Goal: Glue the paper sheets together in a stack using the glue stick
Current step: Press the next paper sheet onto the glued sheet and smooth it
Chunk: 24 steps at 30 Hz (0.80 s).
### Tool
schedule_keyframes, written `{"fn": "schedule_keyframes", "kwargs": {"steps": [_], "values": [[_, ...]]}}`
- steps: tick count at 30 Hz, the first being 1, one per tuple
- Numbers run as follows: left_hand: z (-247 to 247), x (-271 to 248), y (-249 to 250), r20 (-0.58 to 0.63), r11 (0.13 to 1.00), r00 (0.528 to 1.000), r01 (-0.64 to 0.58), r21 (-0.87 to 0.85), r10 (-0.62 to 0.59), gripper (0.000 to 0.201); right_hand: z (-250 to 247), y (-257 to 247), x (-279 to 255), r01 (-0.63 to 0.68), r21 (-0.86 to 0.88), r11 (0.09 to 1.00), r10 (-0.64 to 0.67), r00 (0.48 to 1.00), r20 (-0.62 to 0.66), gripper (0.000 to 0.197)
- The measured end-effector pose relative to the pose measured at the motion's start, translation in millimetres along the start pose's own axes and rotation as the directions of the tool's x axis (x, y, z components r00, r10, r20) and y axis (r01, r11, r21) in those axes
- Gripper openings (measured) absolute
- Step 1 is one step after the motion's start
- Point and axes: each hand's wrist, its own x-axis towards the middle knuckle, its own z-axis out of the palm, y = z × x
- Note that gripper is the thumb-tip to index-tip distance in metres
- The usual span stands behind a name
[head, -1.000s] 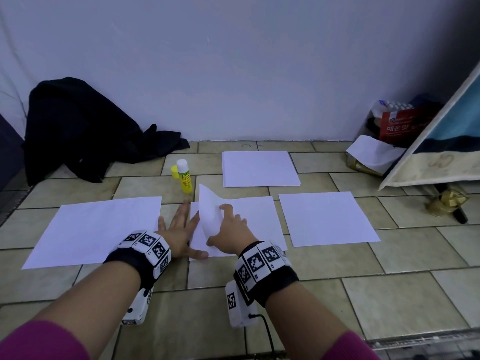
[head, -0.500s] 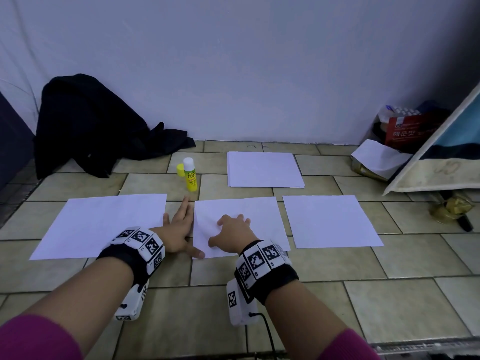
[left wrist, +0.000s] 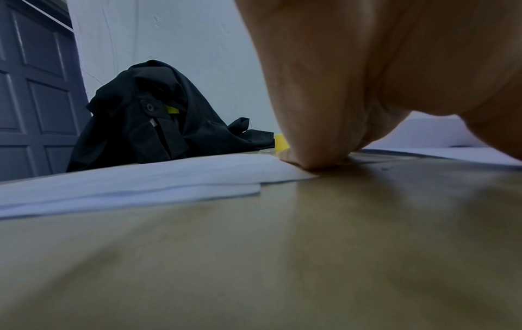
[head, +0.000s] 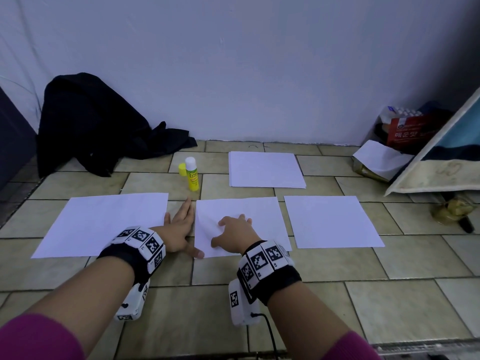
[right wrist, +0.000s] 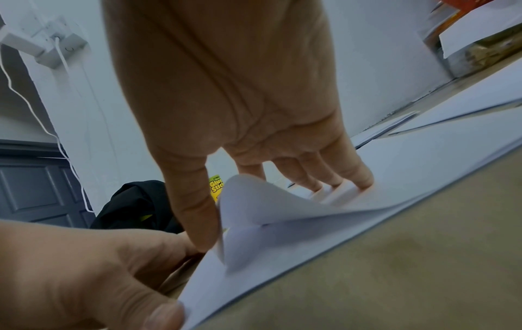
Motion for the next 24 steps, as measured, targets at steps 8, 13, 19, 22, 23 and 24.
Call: {"fn": "schedule_keyframes", "kwargs": {"steps": [8, 13, 19, 22, 23, 24], "values": [[2.8, 2.5, -0.9, -0.043, 1.000, 0.999, -0.001, 0.002, 0.001, 0.136, -3.3, 4.4, -1.9, 0.034, 0.063, 0.997, -0.033, 0.999, -0.009, 0.057], [5.9, 7.0, -5.8, -0.103, 0.997, 0.995, -0.012, -0.076, 0.004, 0.122, -2.6, 3.8, -2.7, 0.035, 0.027, 0.999, -0.035, 0.999, 0.013, 0.058], [7.2, 10.0, -8.0, -0.101, 0.993, 0.995, -0.005, -0.116, -0.007, 0.126, -2.2, 2.9, -3.4, 0.031, 0.006, 0.999, -0.031, 0.999, 0.027, 0.058], [6.7, 9.1, -7.7, -0.093, 0.992, 0.996, 0.004, -0.123, -0.016, 0.127, -3.0, 2.4, -3.3, 0.031, -0.003, 1.000, -0.031, 0.999, 0.035, 0.059], [6.4, 8.7, -7.5, -0.090, 0.992, 0.996, 0.006, -0.128, -0.018, 0.128, -3.2, 2.1, -3.3, 0.031, -0.006, 1.000, -0.031, 0.999, 0.036, 0.059], [5.8, 8.1, -7.5, -0.086, 0.991, 0.996, 0.007, -0.131, -0.018, 0.128, -3.4, 1.8, -3.5, 0.032, -0.008, 0.999, -0.032, 0.999, 0.036, 0.059]]}}
